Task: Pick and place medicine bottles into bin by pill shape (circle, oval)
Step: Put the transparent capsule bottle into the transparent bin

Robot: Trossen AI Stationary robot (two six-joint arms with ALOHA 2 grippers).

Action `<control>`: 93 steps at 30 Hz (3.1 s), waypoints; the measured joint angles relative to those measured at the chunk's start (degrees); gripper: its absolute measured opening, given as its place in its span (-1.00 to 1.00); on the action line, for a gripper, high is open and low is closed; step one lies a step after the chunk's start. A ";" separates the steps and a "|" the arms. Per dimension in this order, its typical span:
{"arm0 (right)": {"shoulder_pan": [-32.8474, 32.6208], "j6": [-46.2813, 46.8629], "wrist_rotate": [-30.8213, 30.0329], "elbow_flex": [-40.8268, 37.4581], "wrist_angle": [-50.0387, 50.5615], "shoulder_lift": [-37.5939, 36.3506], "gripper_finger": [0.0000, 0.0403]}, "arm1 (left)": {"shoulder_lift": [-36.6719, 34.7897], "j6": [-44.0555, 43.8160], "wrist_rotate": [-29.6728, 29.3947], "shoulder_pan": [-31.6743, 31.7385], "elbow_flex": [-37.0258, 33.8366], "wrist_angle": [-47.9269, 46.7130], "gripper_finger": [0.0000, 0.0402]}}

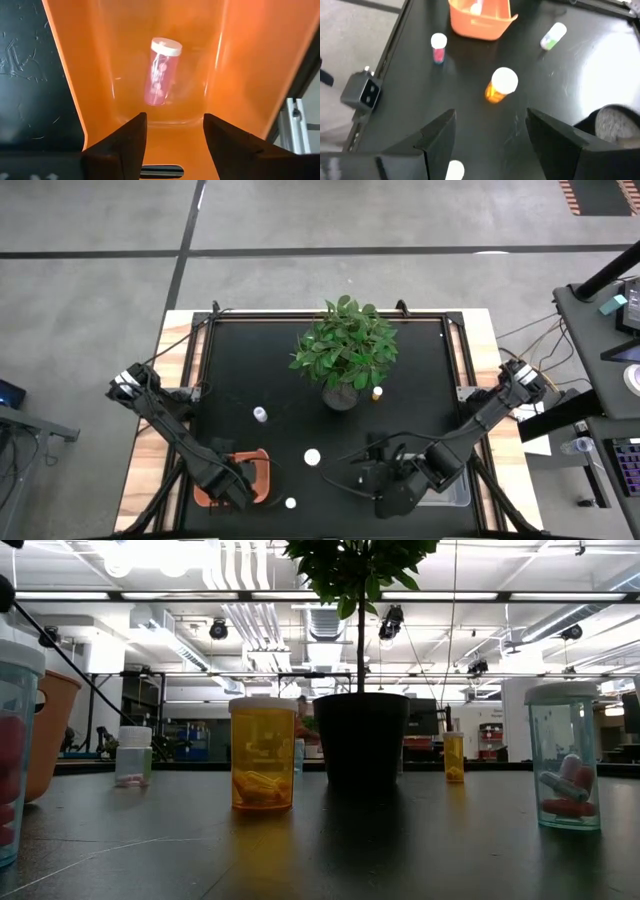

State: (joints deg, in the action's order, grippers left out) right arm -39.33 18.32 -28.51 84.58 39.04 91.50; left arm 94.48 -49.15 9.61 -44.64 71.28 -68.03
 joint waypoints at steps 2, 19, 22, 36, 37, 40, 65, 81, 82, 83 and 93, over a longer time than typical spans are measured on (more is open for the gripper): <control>-0.90 1.66 0.02 0.00 2.01 -0.02 0.16 | 0.00 0.00 0.00 0.01 0.84 0.02 -0.10; -9.99 17.78 -3.74 -1.36 13.89 -0.42 0.14 | -1.92 2.88 -22.56 4.22 8.95 0.44 -0.10; -11.50 17.84 -5.38 -1.40 14.42 -0.84 0.13 | -3.91 1.31 -25.33 7.46 7.57 1.05 -0.10; -15.38 17.65 -12.24 -2.43 16.44 -6.06 0.13 | -8.48 -3.12 -21.88 24.93 -2.34 3.30 -0.10; -15.48 17.67 -12.43 -2.78 16.48 -6.50 0.13 | -8.48 -3.05 -20.91 25.90 -2.73 3.17 -0.10; -15.61 17.69 -13.49 -4.73 16.15 -8.49 0.13 | -8.48 -2.49 -19.23 28.28 -3.71 3.15 -0.10; -15.54 13.27 -16.74 -29.43 -6.18 -26.77 0.13 | -8.06 0.50 -16.04 34.66 -8.87 3.49 0.43; -15.54 11.02 -16.72 -29.22 -8.19 -26.49 0.13 | -5.64 3.69 -17.20 37.31 -10.01 6.06 0.36; -15.54 11.02 -16.72 -29.22 -8.08 -26.49 0.13 | -5.64 3.90 -17.19 37.31 -10.21 6.12 0.33; -15.54 11.06 -16.72 -29.22 -8.08 -26.49 0.13 | -5.64 4.03 -17.15 37.31 -10.52 6.14 0.29; -15.54 11.22 -16.72 -29.35 -8.10 -26.47 0.13 | -5.62 3.53 -16.96 37.41 -12.73 7.51 0.10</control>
State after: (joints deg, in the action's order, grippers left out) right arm -54.87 29.54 -45.23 55.22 30.94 65.04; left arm 88.86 -45.61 -7.35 -7.23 58.54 -60.52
